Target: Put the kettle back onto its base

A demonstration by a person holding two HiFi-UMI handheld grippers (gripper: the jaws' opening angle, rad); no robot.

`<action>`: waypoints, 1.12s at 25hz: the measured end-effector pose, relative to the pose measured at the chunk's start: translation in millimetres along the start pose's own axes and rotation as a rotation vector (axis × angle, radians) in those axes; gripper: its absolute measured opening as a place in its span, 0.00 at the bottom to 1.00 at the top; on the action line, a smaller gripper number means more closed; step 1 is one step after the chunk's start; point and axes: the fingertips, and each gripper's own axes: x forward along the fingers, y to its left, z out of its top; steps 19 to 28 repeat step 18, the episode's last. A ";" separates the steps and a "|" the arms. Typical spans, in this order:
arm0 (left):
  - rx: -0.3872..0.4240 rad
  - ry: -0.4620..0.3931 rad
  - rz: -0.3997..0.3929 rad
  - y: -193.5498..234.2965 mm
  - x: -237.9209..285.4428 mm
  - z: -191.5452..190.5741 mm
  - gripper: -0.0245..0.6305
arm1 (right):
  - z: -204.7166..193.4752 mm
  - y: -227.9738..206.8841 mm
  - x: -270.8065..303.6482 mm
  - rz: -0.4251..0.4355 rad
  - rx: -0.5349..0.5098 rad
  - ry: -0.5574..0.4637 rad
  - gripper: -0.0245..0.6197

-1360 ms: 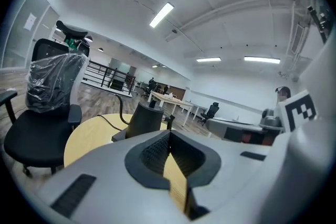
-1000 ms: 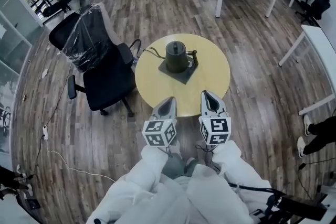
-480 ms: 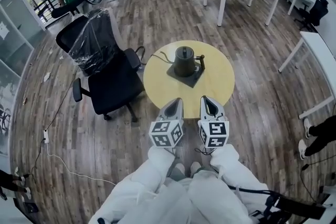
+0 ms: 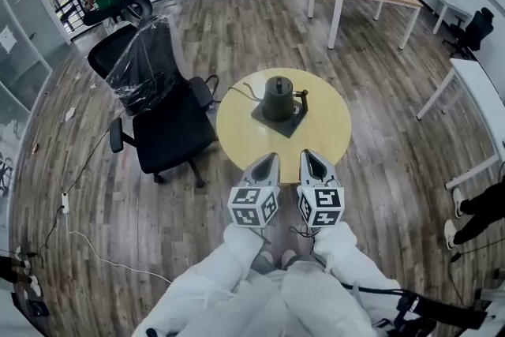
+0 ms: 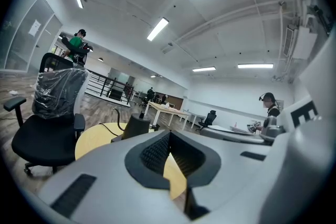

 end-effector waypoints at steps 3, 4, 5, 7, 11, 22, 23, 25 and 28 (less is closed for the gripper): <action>0.010 0.004 0.008 -0.5 0.2 -1.6 0.04 | -0.8 0.6 -1.6 0.010 -0.009 -0.002 0.05; 0.014 0.006 0.013 -0.2 0.1 -1.4 0.04 | -0.3 0.4 -2.2 0.012 -0.010 -0.003 0.05; 0.018 0.008 0.019 0.5 -0.1 -1.1 0.04 | 0.4 0.0 -2.9 0.014 -0.009 -0.004 0.05; 0.022 0.009 0.029 2.1 -0.3 -0.3 0.04 | 1.3 -1.3 -3.4 0.014 -0.008 -0.006 0.05; 0.020 0.003 0.038 6.9 -1.7 -0.1 0.04 | 2.2 -1.6 -1.3 0.017 -0.014 -0.011 0.05; 0.028 0.004 0.041 2.0 -4.0 0.2 0.04 | 6.8 -5.2 -7.4 0.019 -0.024 -0.014 0.05; 0.028 0.004 0.041 2.0 -4.0 0.2 0.04 | 6.8 -5.2 -7.4 0.019 -0.024 -0.014 0.05; 0.028 0.004 0.041 2.0 -4.0 0.2 0.04 | 6.8 -5.2 -7.4 0.019 -0.024 -0.014 0.05; 0.028 0.004 0.041 2.0 -4.0 0.2 0.04 | 6.8 -5.2 -7.4 0.019 -0.024 -0.014 0.05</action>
